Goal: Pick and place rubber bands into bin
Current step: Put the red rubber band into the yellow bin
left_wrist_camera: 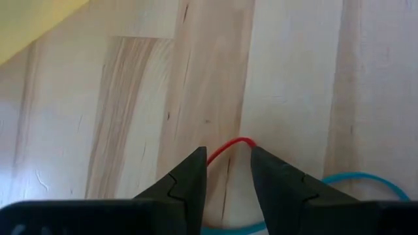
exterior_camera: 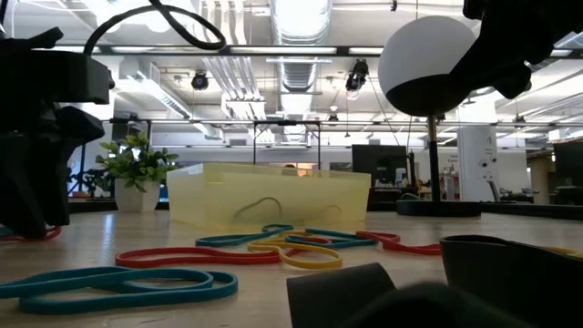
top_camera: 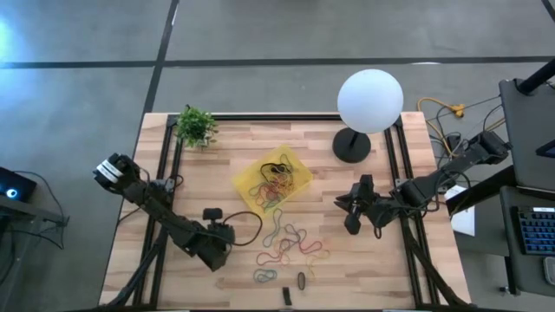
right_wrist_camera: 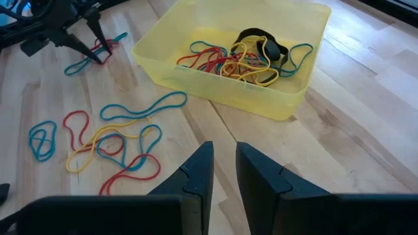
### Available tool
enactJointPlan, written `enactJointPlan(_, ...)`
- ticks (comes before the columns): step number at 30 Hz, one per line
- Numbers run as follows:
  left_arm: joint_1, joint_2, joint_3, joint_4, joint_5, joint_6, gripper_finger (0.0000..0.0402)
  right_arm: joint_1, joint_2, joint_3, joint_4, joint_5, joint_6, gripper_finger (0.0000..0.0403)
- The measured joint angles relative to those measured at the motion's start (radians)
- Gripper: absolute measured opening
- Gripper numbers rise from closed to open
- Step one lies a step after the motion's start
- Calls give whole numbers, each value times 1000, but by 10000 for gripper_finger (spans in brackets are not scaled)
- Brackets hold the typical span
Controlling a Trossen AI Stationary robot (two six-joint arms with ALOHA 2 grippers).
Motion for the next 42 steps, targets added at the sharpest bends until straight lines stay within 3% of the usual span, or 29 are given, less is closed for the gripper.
enactJointPlan(8, 26, 1, 1, -35, 15, 0, 107, 0, 0, 0, -3, 0, -3, 57)
enactJointPlan(15, 101, 1, -69, 50, 201, 28, 107, -1, 0, 0, -3, 6, -9, 57)
enactJointPlan(27, 164, -2, -99, 89, 280, 108, 105, 0, 0, 0, -2, 16, 5, 57)
enactJointPlan(42, 184, -8, -138, 145, 351, 107, 4, 0, 0, 0, -1, 17, 8, 57)
